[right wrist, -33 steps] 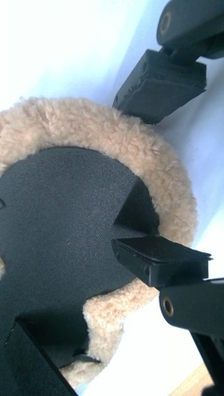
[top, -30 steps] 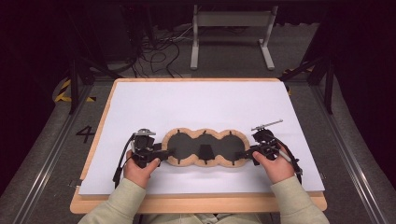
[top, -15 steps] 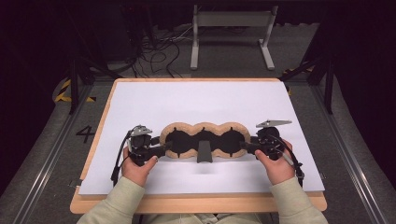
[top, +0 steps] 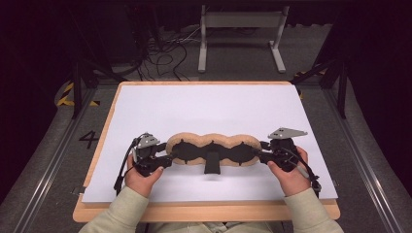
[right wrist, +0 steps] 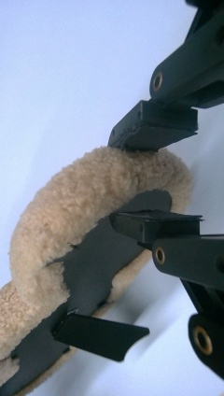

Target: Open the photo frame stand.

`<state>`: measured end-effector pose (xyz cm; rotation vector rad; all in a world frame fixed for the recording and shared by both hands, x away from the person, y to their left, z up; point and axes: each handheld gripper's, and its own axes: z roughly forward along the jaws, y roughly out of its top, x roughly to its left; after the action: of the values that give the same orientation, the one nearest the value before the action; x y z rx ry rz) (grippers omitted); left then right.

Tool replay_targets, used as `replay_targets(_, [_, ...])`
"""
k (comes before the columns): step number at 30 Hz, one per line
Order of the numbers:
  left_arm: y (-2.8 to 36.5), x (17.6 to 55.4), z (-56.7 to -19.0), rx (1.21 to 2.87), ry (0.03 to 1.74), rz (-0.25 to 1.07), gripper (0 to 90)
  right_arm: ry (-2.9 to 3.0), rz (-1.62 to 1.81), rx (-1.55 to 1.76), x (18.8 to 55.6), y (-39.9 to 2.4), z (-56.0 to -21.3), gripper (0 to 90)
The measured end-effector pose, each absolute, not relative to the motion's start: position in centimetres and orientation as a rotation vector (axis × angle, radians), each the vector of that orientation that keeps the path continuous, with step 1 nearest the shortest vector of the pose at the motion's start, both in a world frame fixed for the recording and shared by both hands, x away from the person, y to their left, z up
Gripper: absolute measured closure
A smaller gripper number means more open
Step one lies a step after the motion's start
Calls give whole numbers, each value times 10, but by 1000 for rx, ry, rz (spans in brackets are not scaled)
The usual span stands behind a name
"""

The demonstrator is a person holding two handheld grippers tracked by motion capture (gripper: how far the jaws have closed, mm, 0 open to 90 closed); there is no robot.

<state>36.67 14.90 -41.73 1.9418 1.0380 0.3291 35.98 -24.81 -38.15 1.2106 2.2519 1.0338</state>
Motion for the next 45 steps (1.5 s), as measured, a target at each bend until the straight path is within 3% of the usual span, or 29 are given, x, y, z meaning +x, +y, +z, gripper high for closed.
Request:
replay_targets(19, [159,349,-421,1980,988,263,470,2340,1104,1053,336,-259,-382,587])
replay_targets(34, [164,342,-423,2026,985,266,540,2385,1160,980,332,-259,-376,468])
replay_targets(40, [169,342,-425,2052,990,249,647,2379,1174,964,334,-262,-374,436])
replay_targets(45, [172,336,-423,2086,951,191,830,2328,1256,958,333,-269,-368,452])
